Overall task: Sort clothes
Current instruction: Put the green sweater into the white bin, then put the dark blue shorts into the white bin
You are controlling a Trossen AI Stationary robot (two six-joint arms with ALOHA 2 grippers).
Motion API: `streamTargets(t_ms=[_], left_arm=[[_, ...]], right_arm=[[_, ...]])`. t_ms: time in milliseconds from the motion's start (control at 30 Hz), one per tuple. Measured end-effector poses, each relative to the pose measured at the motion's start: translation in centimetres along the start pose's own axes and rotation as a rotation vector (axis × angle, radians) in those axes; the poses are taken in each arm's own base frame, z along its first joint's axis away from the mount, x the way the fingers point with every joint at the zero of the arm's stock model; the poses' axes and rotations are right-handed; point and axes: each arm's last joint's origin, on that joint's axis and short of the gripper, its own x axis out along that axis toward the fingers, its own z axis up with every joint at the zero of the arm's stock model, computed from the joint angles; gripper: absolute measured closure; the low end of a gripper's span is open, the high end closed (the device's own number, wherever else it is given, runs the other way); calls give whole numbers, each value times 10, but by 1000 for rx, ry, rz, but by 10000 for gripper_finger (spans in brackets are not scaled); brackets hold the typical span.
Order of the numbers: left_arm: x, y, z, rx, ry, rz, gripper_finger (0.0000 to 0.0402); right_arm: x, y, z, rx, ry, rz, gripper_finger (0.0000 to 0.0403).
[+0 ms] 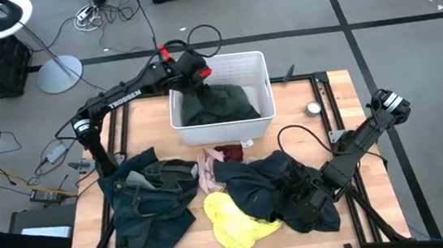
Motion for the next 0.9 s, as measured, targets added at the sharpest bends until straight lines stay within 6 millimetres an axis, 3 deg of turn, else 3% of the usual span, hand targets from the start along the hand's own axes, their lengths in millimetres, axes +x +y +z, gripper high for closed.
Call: streamTargets(t_ms=[200,433,667,900], left_arm=[[-34,-12,8,30,-64,-63,271],[-89,-22,4,67,-132,-105,270],[-141,-39,-18,171,-180,-171,270],[-169,-71,-48,242,-162,-141,270]], right_arm=[[0,0,-1,-29,18,0,252],[0,0,0,-83,24,0,252],[4,-1,5,-148,36,-7,253],[10,-4,26,-214,115,5,254]])
